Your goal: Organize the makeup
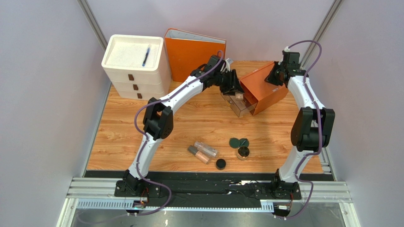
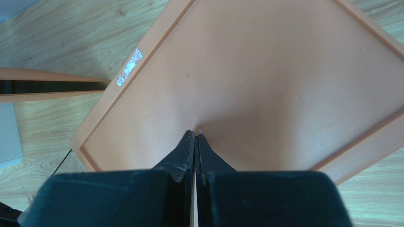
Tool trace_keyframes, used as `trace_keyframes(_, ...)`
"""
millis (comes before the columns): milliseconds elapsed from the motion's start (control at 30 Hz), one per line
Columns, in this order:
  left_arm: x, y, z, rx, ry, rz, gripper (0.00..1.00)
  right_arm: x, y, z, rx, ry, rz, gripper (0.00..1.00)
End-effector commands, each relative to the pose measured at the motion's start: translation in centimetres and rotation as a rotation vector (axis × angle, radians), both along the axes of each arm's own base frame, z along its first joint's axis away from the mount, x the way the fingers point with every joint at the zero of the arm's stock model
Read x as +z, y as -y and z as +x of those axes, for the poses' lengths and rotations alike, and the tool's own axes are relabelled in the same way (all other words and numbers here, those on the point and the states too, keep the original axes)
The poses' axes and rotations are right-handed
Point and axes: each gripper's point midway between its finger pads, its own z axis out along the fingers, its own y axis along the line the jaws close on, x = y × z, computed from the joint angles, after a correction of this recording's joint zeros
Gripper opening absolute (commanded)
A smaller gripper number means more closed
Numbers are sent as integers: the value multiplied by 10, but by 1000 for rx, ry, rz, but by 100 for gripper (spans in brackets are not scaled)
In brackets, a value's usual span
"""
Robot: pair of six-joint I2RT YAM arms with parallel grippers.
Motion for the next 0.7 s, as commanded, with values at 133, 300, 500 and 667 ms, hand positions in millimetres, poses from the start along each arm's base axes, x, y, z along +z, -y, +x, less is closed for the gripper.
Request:
trace_keyframes(133, 63, 10, 1, -31, 122, -118, 71, -106, -11, -74, 44, -424, 5, 0)
trace_keyframes(300, 67, -2, -3, -44, 167, -75, 71, -108, -11, -75, 46, -429, 8, 0)
trace_keyframes(500, 53, -60, -31, -78, 264, 117, 72, -106, -11, -74, 47, -422, 7, 0)
trace_keyframes(667, 39, -103, -61, -106, 316, 247, 72, -105, -10, -74, 48, -420, -1, 0)
